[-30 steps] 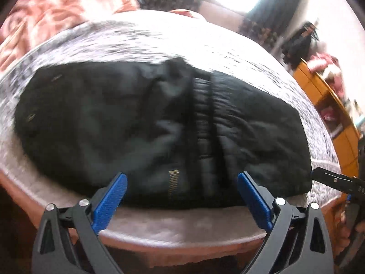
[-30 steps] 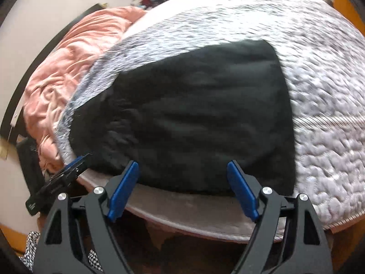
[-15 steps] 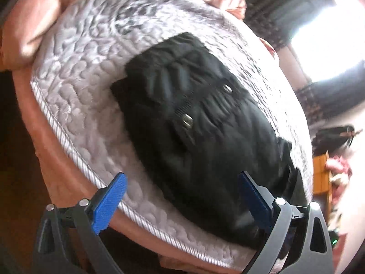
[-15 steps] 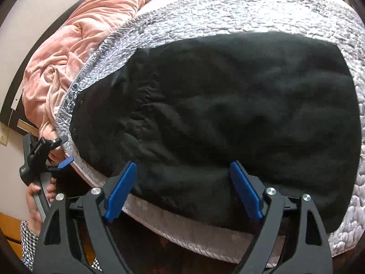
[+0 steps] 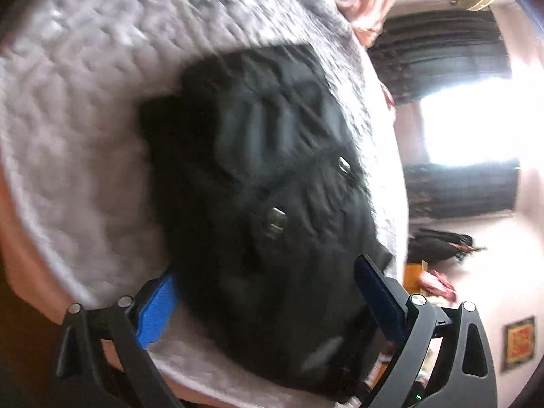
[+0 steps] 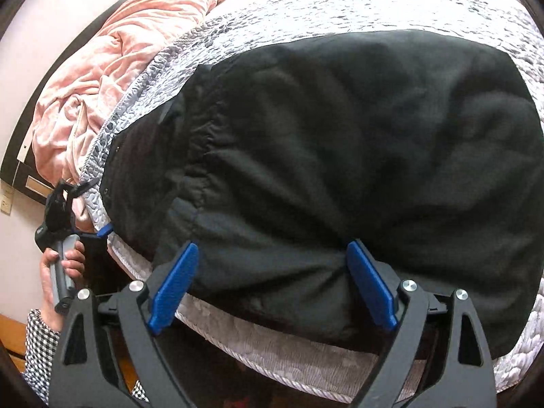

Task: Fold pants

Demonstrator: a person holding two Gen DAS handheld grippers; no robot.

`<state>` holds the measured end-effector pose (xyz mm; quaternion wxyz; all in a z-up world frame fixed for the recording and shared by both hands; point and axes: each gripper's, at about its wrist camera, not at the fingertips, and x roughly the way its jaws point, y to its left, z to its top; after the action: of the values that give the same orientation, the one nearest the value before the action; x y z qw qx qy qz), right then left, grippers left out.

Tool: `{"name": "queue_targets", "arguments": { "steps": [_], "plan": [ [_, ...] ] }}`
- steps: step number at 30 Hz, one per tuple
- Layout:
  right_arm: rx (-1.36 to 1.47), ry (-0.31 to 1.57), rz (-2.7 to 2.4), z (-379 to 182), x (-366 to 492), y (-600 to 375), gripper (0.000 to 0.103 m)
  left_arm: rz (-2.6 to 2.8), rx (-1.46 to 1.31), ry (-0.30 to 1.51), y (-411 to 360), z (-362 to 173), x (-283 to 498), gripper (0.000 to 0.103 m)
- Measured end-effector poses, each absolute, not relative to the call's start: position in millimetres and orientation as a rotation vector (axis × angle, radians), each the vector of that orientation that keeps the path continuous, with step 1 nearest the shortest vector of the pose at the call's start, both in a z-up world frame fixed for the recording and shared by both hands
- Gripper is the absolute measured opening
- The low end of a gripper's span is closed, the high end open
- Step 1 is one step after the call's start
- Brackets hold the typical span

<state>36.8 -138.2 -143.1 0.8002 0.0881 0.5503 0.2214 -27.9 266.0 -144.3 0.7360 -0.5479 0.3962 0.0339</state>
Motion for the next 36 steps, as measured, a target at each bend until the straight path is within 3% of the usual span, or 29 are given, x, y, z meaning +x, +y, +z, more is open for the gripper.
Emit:
{"name": "queue_targets", "arguments": {
  "steps": [9,13,17,19,22,27,36],
  "plan": [
    [0.146,1.168,0.470,-145.1,35.2,-132.7,0.090,-0.063,-1.401,0.740,271.3,-163.6,-27.5,0.096],
    [0.132,1.163,0.467,-146.2,34.1,-130.1,0.091,0.047,-1.403,0.784,278.1,-173.8,-25.4,0.064],
    [0.132,1.159,0.474,-147.7,33.9,-129.8,0.091,0.063,-1.439,0.798,281.4,-179.2,-26.2,0.053],
    [0.130,1.158,0.473,-148.0,33.9,-129.3,0.091,0.056,-1.445,0.789,281.7,-180.0,-28.2,0.037],
    [0.117,1.154,0.472,-148.2,32.9,-128.2,0.091,0.061,-1.425,0.766,280.3,-176.3,-36.4,0.024],
    [0.107,1.146,0.474,-149.4,30.5,-126.0,0.091,0.079,-1.325,0.709,266.5,-145.1,-42.3,0.017],
    [0.233,1.138,0.503,-142.3,32.8,-142.7,0.087,0.007,-1.077,0.626,220.7,-73.5,-30.6,0.016]
  ]
}}
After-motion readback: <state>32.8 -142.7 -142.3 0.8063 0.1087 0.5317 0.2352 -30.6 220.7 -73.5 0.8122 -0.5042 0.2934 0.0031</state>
